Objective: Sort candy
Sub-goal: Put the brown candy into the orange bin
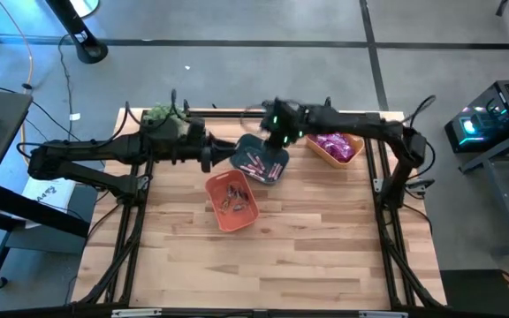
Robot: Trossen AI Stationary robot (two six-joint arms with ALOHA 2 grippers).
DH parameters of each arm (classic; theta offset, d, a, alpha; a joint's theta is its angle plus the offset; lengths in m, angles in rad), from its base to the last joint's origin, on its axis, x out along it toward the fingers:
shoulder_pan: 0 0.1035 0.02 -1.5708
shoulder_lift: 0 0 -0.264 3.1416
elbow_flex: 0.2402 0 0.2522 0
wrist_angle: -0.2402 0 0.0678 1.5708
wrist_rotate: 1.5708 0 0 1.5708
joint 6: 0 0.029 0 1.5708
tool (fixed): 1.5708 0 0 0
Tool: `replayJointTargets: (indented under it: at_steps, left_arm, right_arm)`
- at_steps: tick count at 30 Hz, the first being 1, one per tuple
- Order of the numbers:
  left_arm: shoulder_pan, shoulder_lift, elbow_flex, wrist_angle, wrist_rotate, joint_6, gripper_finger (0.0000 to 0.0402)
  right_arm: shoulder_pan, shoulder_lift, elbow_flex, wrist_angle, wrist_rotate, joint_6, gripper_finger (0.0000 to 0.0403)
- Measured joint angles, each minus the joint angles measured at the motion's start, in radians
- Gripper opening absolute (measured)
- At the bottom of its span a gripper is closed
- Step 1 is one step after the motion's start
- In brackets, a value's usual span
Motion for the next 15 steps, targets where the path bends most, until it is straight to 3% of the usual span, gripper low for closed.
replayJointTargets:
  at_steps: [5,11,15]
  left_arm:
    - [-0.015,-0.008,-0.001,-0.102,0.104,0.021,0.0209]
    - [-0.021,-0.031,0.0,0.046,0.097,0.1,0.0209]
    - [-0.002,-0.053,0.0,0.083,0.064,0.105,0.0209]
  right_arm:
    - [0.194,0.004,0.0,0.076,-0.108,-0.013,0.0102]
    - [0.37,0.095,0.0,0.342,-0.109,-0.054,0.0107]
    - [0.412,0.174,0.0,0.454,-0.035,-0.008,0.0109]
